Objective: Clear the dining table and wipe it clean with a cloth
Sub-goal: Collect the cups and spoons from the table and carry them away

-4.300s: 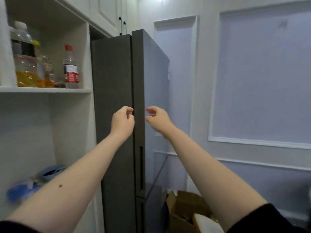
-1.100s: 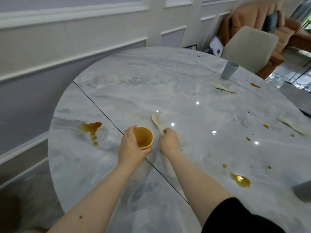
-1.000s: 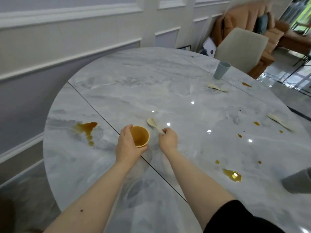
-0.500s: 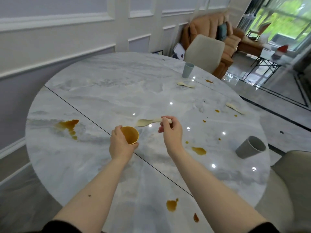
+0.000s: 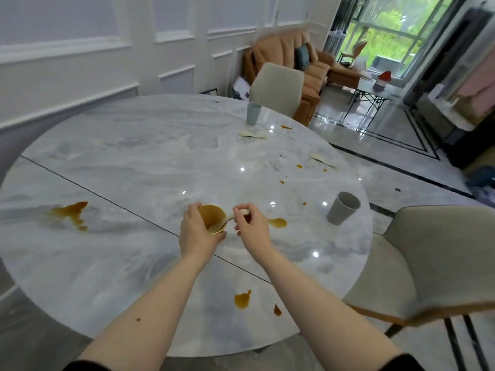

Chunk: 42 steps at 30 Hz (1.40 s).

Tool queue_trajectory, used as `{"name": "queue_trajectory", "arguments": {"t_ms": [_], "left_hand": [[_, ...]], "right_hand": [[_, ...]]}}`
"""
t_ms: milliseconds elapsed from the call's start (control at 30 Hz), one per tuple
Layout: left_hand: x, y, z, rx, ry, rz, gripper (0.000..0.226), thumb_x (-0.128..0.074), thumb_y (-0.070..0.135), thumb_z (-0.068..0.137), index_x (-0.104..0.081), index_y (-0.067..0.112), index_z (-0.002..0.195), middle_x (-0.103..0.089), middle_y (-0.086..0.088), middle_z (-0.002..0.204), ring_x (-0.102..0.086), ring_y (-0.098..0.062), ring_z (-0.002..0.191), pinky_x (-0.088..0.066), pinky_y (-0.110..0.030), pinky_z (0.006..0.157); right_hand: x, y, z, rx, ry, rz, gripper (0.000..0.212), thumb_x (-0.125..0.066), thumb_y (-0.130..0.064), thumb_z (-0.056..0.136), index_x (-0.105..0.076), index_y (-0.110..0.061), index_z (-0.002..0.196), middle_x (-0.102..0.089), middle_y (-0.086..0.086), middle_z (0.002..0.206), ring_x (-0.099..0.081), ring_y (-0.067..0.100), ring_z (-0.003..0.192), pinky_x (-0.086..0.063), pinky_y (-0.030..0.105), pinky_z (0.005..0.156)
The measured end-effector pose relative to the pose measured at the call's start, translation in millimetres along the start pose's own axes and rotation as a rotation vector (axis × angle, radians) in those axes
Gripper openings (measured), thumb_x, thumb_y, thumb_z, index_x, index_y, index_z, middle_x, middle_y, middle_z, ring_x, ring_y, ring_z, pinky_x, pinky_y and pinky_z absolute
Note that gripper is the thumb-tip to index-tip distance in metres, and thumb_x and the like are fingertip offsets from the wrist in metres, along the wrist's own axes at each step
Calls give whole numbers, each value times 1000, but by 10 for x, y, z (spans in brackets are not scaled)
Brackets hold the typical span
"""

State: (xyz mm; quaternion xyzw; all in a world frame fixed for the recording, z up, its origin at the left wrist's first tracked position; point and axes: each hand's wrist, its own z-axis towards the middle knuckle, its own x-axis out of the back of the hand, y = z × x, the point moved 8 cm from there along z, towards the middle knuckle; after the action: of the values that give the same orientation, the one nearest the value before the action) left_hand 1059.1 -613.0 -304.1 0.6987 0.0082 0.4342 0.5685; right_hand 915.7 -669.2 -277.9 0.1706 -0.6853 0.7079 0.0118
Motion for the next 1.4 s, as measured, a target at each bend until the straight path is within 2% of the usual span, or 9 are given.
{"name": "queue_trajectory", "arguments": {"t_ms": [200, 333, 567, 667, 800, 967, 1133, 1400], "left_hand": [[-223, 274, -137, -52, -43, 3, 93, -86, 28, 60, -32, 17, 135, -42, -6, 134, -48, -27, 118, -46, -38, 85], [-401, 439, -167, -66, -70, 5, 93, -85, 29, 62, -30, 19, 135, -40, -4, 136, -47, -26, 120, -47, -39, 88], [-831, 824, -64, -67, -75, -2, 93, -85, 30, 63, -29, 19, 137, -40, -4, 137, -46, -25, 121, -46, -37, 90], [-1062, 1052, 28, -54, -61, -10, 93, -85, 30, 63, -29, 20, 136, -40, -3, 137, -46, -25, 121, -46, -37, 92], [-1326, 1327, 164, -32, -38, -22, 93, -84, 31, 63, -29, 20, 137, -40, -4, 137, -47, -26, 121, -46, -38, 92], [-1648, 1564, 206, -6, -20, -33, 92, -84, 32, 64, -29, 21, 137, -39, -3, 138, -47, -25, 121, -46, -37, 90], [-1815, 1721, 179, -22, -29, -42, 92, -84, 32, 64, -29, 20, 137, -39, -3, 138, -46, -25, 122, -45, -37, 90], [-2006, 1930, 96, -58, -54, -64, 91, -83, 32, 65, -30, 20, 137, -39, -3, 139, -46, -25, 123, -45, -35, 91]], "right_hand": [[333, 99, 11, -36, 48, 6, 8, -58, -24, 91, -59, -17, 92, -57, 0, 76, -55, 16, 69, -47, 26, 63], [545, 165, 105, -68, 78, 48, 16, -51, -25, 95, -58, -11, 96, -59, 3, 80, -54, 11, 63, -44, 20, 59], [1079, 240, 513, -65, 128, 84, 22, -46, -23, 97, -60, -6, 102, -59, 6, 85, -54, 11, 68, -44, 9, 51], [1350, 256, 796, -66, 119, 87, 20, -45, -22, 98, -59, -8, 100, -58, 6, 85, -54, 11, 67, -44, 10, 51], [1665, 251, 1124, -45, 94, 36, 23, -45, -24, 98, -60, -7, 103, -59, 5, 84, -55, 12, 70, -46, 19, 61], [2086, 328, 1409, -35, 83, -21, 15, -44, -22, 98, -58, -15, 99, -59, -2, 81, -56, 10, 73, -45, 11, 55], [2339, 372, 1506, -51, 88, -45, 15, -45, -19, 97, -58, -13, 102, -59, -1, 83, -57, 13, 77, -47, 16, 62], [2773, 409, 1496, -52, 134, -39, 13, -45, -17, 97, -57, -15, 100, -59, 1, 87, -56, 12, 76, -44, 16, 60]]}}
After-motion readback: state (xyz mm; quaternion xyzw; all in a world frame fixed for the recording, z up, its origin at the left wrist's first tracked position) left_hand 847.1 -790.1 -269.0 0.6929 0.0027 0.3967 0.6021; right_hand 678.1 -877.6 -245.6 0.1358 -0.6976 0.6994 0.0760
